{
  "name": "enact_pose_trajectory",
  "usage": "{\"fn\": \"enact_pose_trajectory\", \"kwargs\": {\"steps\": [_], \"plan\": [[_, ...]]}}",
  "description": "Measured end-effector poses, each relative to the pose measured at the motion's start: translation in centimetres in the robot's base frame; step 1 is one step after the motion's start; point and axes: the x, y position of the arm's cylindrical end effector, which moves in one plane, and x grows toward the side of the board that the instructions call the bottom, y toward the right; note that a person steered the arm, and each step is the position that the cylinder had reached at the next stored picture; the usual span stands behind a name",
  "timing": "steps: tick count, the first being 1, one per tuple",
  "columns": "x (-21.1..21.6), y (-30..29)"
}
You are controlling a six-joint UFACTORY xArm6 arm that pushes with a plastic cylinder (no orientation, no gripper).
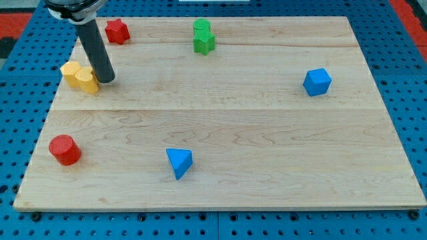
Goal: Move the arm toward the red circle
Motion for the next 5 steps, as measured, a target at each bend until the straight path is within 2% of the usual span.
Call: {"fn": "enact_pose_trajectory", "kwargs": {"steps": [1,5], "plan": [[-3.41,2.80],[-4.06,3.11]]}}
